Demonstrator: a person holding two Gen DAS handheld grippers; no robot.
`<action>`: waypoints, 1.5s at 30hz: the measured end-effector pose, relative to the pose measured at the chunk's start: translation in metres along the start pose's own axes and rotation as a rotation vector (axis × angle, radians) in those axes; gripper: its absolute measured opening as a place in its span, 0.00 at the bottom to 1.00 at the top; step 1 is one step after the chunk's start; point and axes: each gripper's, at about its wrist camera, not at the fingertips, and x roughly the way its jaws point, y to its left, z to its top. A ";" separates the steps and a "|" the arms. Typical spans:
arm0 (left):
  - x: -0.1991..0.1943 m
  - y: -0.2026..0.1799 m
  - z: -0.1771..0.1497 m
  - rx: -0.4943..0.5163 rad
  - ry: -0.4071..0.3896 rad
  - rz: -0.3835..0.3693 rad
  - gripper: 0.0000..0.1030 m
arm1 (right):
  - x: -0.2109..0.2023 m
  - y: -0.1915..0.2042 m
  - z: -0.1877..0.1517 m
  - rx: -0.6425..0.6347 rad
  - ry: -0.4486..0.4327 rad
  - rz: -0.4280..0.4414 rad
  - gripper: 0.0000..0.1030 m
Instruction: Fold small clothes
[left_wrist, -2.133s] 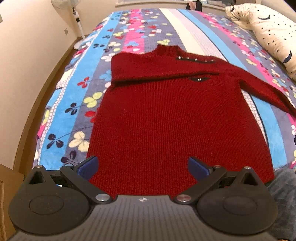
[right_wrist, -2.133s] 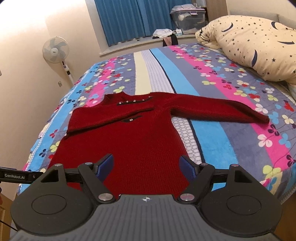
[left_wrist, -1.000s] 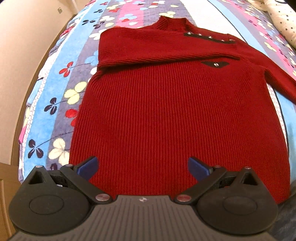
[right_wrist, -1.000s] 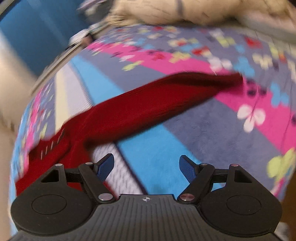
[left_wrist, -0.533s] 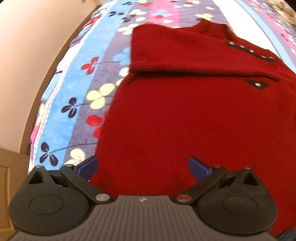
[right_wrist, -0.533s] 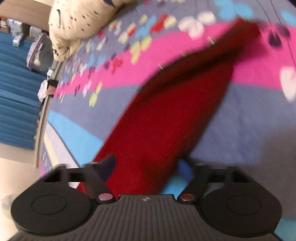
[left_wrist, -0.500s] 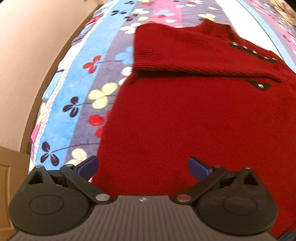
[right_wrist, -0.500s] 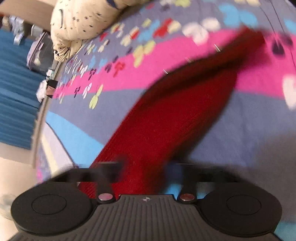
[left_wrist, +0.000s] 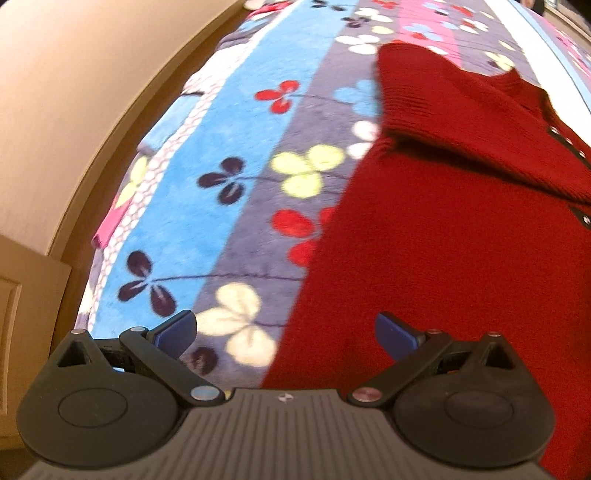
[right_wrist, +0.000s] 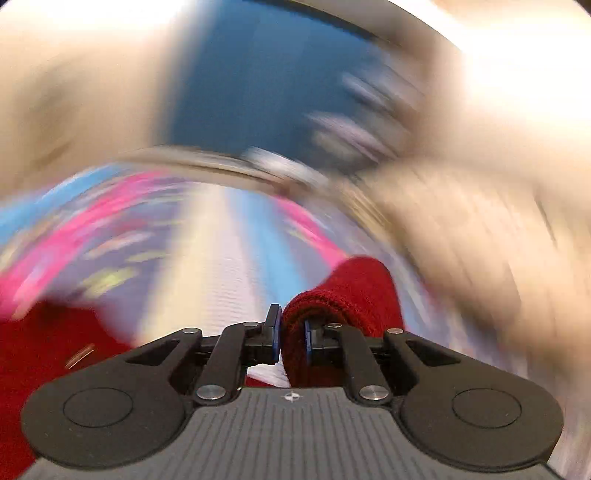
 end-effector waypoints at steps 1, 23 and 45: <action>0.001 0.004 0.000 -0.010 0.001 -0.002 1.00 | -0.008 0.046 -0.007 -0.200 0.002 0.112 0.12; 0.029 -0.082 0.114 0.147 -0.202 -0.126 1.00 | 0.090 -0.065 -0.079 0.284 0.515 0.195 0.51; 0.014 0.048 -0.076 0.114 -0.060 -0.195 1.00 | -0.184 -0.122 -0.192 0.740 0.628 0.274 0.75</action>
